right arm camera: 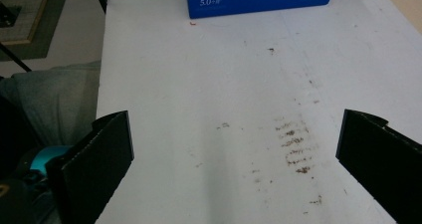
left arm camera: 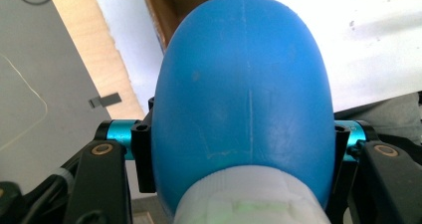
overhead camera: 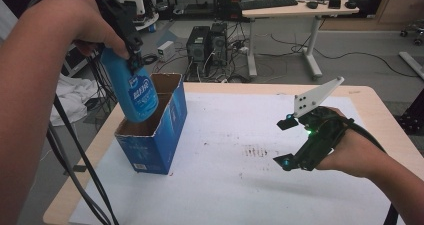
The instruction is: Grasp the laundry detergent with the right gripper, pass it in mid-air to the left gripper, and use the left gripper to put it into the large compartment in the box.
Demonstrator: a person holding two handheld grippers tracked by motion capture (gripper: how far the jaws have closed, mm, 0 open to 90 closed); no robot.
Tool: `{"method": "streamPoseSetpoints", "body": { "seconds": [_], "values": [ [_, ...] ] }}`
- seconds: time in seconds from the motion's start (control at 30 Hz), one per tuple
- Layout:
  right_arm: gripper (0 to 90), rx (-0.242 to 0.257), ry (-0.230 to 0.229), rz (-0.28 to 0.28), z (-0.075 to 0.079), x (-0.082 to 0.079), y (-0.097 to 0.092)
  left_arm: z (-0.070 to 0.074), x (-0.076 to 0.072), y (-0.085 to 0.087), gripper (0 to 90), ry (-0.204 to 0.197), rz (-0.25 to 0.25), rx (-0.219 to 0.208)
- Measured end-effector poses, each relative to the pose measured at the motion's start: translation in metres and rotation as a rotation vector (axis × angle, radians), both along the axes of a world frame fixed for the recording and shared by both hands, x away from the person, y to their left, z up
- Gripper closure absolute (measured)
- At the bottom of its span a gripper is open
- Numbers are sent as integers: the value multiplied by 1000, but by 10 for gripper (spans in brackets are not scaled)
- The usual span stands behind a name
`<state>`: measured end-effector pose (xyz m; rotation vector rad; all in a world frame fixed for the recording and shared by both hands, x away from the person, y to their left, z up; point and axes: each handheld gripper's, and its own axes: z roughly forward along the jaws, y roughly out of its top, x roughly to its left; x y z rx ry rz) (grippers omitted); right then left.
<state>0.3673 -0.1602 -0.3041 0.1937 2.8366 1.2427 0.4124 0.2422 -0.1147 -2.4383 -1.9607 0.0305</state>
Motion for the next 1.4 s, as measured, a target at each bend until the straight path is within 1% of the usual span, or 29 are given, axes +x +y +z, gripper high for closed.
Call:
{"method": "streamPoseSetpoints", "body": {
  "seconds": [0.13,0.23,0.3,0.37,0.43,0.53,0.73,0.8,0.93,1.1,1.13,1.27,1.33,1.4],
  "values": [
    [7,-5,6,-4,-3,1,0,-12,5,3,385,17,0,2],
    [7,-8,9,-12,-6,2,0,-25,8,3,385,38,-30,19],
    [7,-1,12,-16,-7,1,0,-32,10,3,385,51,-43,15],
    [7,-5,11,-17,-7,1,-1,-43,13,5,385,65,-66,8],
    [7,-2,14,-22,-7,0,-2,-52,15,5,385,76,-71,6],
    [7,0,11,-26,-8,0,-3,-69,18,3,385,90,-131,16],
    [7,0,14,-37,-10,-1,-6,-98,18,-3,386,118,-270,36],
    [7,2,15,-36,-10,-1,-6,-106,18,-5,385,117,-311,40],
    [7,-3,17,-41,-10,-2,-7,-125,19,-7,385,118,-422,53],
    [8,-15,14,-42,-11,-3,-7,-140,19,-8,385,119,-551,71],
    [7,-16,17,-44,-11,-3,-8,-143,19,-8,385,112,-575,72],
    [8,-19,17,-50,-11,-3,-9,-153,19,-9,385,96,-637,88],
    [7,-19,15,-50,-11,-3,-9,-158,19,-10,385,93,-670,98],
    [8,-21,14,-52,-11,-3,-9,-161,19,-10,385,95,-690,104]
  ]
}}
